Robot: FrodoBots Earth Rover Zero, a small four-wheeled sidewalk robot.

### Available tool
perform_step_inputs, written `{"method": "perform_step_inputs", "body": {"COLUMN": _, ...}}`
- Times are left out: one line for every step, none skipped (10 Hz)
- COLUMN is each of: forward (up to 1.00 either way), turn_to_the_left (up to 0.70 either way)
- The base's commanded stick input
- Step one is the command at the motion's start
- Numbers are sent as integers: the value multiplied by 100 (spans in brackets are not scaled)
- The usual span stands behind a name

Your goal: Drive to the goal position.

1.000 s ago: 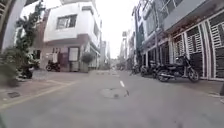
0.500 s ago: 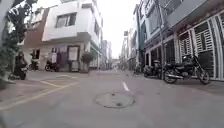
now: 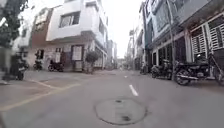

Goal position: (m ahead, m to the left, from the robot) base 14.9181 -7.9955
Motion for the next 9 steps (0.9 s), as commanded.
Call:
{"method": "perform_step_inputs", "body": {"forward": 100, "turn_to_the_left": 0}}
{"method": "perform_step_inputs", "body": {"forward": 100, "turn_to_the_left": 0}}
{"method": "perform_step_inputs", "body": {"forward": 100, "turn_to_the_left": 0}}
{"method": "perform_step_inputs", "body": {"forward": 100, "turn_to_the_left": 0}}
{"method": "perform_step_inputs", "body": {"forward": 100, "turn_to_the_left": 0}}
{"method": "perform_step_inputs", "body": {"forward": 100, "turn_to_the_left": 0}}
{"method": "perform_step_inputs", "body": {"forward": 100, "turn_to_the_left": 0}}
{"method": "perform_step_inputs", "body": {"forward": 100, "turn_to_the_left": -9}}
{"method": "perform_step_inputs", "body": {"forward": 100, "turn_to_the_left": -31}}
